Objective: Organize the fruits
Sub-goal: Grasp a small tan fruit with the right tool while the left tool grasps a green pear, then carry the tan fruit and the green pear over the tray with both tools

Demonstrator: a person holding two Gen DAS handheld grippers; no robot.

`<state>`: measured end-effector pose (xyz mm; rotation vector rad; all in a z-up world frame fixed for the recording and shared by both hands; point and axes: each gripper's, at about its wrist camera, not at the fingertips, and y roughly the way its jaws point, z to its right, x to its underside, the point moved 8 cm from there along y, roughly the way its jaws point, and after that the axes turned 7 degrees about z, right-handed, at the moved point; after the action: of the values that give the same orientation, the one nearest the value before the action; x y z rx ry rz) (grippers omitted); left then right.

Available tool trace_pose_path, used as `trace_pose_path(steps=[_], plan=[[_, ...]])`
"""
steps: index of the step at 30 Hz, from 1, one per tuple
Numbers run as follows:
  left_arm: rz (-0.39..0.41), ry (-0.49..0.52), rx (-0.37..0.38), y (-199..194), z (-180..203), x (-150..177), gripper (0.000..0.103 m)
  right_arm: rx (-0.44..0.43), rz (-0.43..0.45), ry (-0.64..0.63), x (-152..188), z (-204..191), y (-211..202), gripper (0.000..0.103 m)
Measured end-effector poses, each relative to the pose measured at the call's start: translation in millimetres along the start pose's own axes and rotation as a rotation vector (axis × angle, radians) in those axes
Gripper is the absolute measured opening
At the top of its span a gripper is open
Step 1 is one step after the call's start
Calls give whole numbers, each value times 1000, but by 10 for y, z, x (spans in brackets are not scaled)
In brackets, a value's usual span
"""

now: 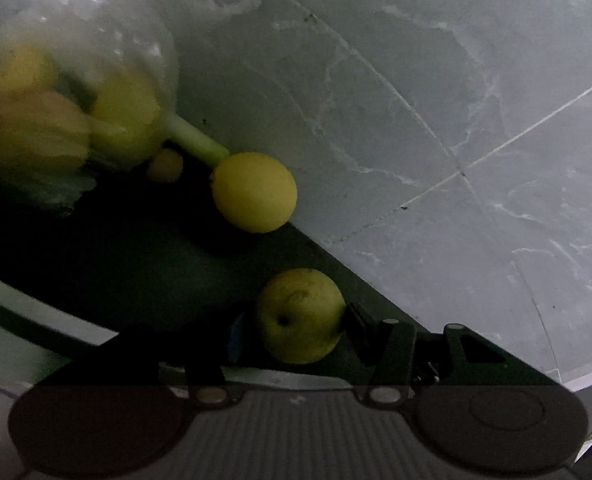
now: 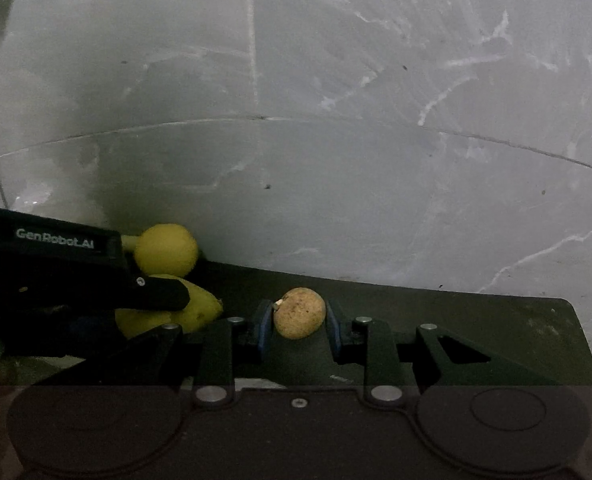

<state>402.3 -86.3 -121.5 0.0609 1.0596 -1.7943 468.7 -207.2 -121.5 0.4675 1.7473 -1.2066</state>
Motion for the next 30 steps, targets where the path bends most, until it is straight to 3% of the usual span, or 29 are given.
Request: trace_pose_path(steps=[14,30], plan=[[25,56,34,-463,-280,-102,56,-22,18,-33,80,-606,-382,30],[-15,153,54,-1056,-766,2,55,-46,-38,-59,499,-1345,-996,30]])
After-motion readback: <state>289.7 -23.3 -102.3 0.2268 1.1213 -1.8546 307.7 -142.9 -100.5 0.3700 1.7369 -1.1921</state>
